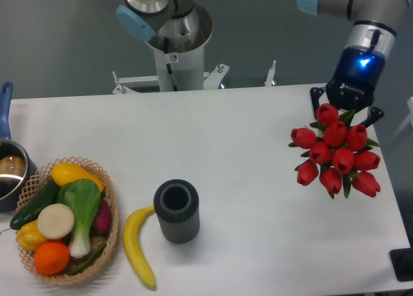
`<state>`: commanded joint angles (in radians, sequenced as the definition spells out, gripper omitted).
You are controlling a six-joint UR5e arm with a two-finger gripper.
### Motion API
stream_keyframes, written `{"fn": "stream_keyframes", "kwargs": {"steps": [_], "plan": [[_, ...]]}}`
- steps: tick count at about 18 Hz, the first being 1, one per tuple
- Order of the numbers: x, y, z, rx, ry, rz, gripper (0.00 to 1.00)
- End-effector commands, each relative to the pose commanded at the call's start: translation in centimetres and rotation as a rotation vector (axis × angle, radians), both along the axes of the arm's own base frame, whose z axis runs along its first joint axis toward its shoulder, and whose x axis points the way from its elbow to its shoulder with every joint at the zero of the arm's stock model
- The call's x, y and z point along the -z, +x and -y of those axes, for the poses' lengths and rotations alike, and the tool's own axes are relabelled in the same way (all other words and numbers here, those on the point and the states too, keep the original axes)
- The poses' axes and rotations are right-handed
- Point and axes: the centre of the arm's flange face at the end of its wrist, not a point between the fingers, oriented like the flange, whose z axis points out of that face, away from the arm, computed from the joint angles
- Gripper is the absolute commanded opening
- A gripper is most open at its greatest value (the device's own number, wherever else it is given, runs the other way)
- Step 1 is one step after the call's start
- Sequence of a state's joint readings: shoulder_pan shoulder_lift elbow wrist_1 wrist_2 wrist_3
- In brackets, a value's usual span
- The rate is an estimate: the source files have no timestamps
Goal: Insert the flowers into the vase
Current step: 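Lift the red tulip bunch held in the gripper off the table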
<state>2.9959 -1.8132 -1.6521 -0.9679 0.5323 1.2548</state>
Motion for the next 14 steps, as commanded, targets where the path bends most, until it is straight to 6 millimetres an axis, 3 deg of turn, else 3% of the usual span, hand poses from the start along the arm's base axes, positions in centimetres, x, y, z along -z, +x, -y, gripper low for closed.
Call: {"fn": "stream_keyframes", "kwargs": {"steps": [9,12,14], "plan": [[-0.3,0.4,-0.7,0.027,0.076,0.013,0.27],[-0.4,1.1,-1.9,0.053,0.091,-0.009,0.27],[-0.6,2.7,-3.8,0.099,0.127,0.002,0.27]]}}
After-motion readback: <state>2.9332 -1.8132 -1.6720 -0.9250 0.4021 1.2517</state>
